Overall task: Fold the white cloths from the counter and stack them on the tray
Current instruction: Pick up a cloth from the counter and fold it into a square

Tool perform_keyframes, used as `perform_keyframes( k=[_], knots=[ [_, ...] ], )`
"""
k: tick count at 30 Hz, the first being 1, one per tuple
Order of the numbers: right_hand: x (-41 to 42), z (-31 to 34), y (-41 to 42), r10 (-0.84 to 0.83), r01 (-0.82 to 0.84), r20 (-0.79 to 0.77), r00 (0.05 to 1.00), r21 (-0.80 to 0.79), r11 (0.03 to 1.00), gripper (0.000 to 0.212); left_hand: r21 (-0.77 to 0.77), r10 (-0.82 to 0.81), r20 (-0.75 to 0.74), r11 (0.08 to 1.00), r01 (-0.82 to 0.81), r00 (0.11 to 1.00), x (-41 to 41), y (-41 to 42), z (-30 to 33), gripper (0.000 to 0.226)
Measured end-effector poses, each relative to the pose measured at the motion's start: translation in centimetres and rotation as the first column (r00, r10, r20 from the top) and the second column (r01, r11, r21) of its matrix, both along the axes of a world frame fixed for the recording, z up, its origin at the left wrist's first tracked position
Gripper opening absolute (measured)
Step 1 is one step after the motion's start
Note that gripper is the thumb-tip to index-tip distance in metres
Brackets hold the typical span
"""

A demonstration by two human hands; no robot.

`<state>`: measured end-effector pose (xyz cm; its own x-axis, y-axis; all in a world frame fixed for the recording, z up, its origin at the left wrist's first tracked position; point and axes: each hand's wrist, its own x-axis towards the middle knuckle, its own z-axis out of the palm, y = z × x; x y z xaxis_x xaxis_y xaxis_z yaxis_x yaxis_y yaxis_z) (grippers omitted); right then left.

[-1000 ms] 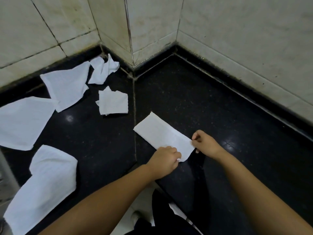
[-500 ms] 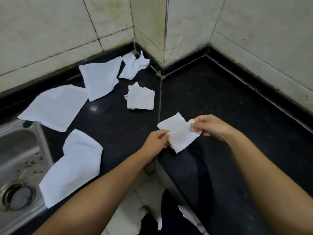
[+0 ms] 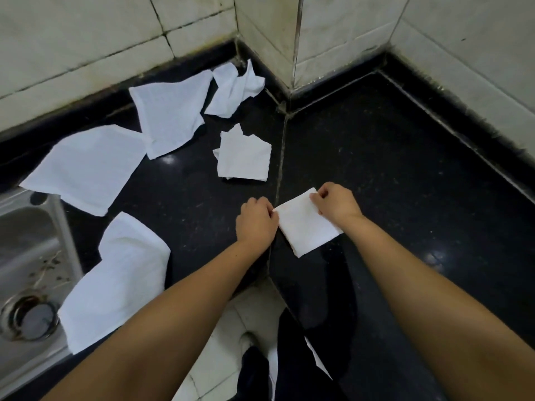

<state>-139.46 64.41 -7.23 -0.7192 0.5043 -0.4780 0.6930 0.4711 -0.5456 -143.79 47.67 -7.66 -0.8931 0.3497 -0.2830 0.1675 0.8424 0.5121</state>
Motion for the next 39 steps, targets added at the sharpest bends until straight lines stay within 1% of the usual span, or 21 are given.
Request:
perform_keyframes(
  k=[2,4,6,7,9,12,14,16,19,22,23,25,27,29,30,31,32,34,35,37,39],
  knots=[
    [0.4,0.0,0.2,-0.019,0.019,-0.022,1.000,0.018,1.000,0.017,-0.023,-0.042,-0.041,0.999,0.041,0.998,-0.2,0.0,-0.1,0.018],
    [1.2,0.6,0.6,-0.076,0.077,-0.086,0.993,0.011,0.997,0.016,-0.010,-0.123,-0.067,0.992,0.123,0.990,-0.6,0.5,0.0,0.027],
    [2.4,1.4,1.2,-0.148,0.146,-0.134,0.980,-0.023,0.989,0.014,0.009,-0.217,-0.035,0.976,0.218,0.975,-1.0,1.4,0.4,0.036],
    [3.3,1.7,1.4,-0.178,0.174,-0.132,0.975,-0.036,0.984,0.013,-0.001,-0.267,-0.008,0.964,0.267,0.964,-1.2,2.1,0.6,0.039],
    [5.4,2.1,1.5,-0.218,0.214,-0.086,0.972,-0.051,0.975,0.015,-0.076,-0.350,0.020,0.933,0.351,0.936,-1.3,3.2,0.9,0.044],
    [8.3,1.9,0.8,-0.282,0.282,0.007,0.959,-0.093,0.955,0.018,-0.169,-0.409,0.025,0.898,0.407,0.912,-0.7,4.2,1.1,0.039],
    [9.6,1.5,-0.1,-0.305,0.310,0.058,0.951,-0.130,0.942,0.020,-0.184,-0.397,0.048,0.898,0.399,0.916,0.2,4.1,1.1,0.033],
    [10.4,1.0,-0.8,-0.312,0.319,0.070,0.947,-0.130,0.939,0.021,-0.171,-0.348,0.091,0.918,0.359,0.933,1.2,3.5,0.9,0.030],
    [10.2,0.8,-1.6,-0.285,0.288,0.066,0.956,-0.036,0.957,0.027,-0.152,-0.229,0.156,0.955,0.253,0.961,2.5,2.7,0.9,0.031],
    [9.1,0.8,-2.3,-0.279,0.277,0.087,0.956,0.034,0.960,0.034,-0.126,-0.112,0.242,0.981,0.146,0.964,3.0,2.7,1.0,0.041],
    [8.7,0.7,-2.6,-0.284,0.281,0.100,0.954,0.048,0.959,0.037,-0.126,-0.089,0.258,0.984,0.125,0.962,2.9,2.9,1.0,0.042],
    [8.0,0.6,-3.0,-0.282,0.276,0.128,0.951,0.067,0.959,0.039,-0.162,-0.080,0.259,0.979,0.125,0.963,2.4,3.4,0.9,0.037],
    [7.6,0.6,-3.2,-0.281,0.272,0.142,0.949,0.080,0.959,0.034,-0.236,-0.100,0.219,0.960,0.152,0.971,2.1,3.9,0.8,0.031],
    [7.6,0.3,-3.1,-0.278,0.272,0.114,0.954,0.068,0.960,0.020,-0.284,-0.130,0.166,0.943,0.173,0.978,2.3,4.1,0.8,0.031],
    [7.6,0.1,-3.0,-0.280,0.277,0.084,0.956,0.053,0.959,0.012,-0.275,-0.135,0.137,0.946,0.169,0.981,2.4,4.2,0.8,0.030],
    [7.7,-0.1,-2.7,-0.287,0.286,0.045,0.957,0.029,0.958,0.008,-0.239,-0.137,0.119,0.958,0.162,0.983,2.4,4.2,0.7,0.028],
    [7.7,0.0,-2.5,-0.297,0.297,0.000,0.955,0.003,0.955,0.011,-0.167,-0.137,0.114,0.974,0.155,0.984,2.4,4.1,0.7,0.023],
    [7.7,0.7,-1.9,-0.333,0.329,-0.083,0.939,-0.059,0.943,0.010,0.065,-0.123,0.169,0.991,0.114,0.978,2.1,3.8,1.3,0.010],
    [7.7,1.2,-1.7,-0.364,0.352,-0.129,0.923,-0.104,0.930,0.010,0.166,-0.118,0.209,0.983,0.083,0.971,1.9,3.7,1.9,0.008],
    [7.8,2.3,-1.6,-0.446,0.401,-0.228,0.866,-0.218,0.890,0.006,0.298,-0.102,0.287,0.955,0.012,0.953,1.5,3.5,3.1,0.011],
    [8.2,3.6,-1.9,-0.516,0.426,-0.321,0.794,-0.313,0.849,0.007,0.368,-0.057,0.425,0.923,-0.115,0.903,1.2,3.2,4.5,0.025]
  ],
)
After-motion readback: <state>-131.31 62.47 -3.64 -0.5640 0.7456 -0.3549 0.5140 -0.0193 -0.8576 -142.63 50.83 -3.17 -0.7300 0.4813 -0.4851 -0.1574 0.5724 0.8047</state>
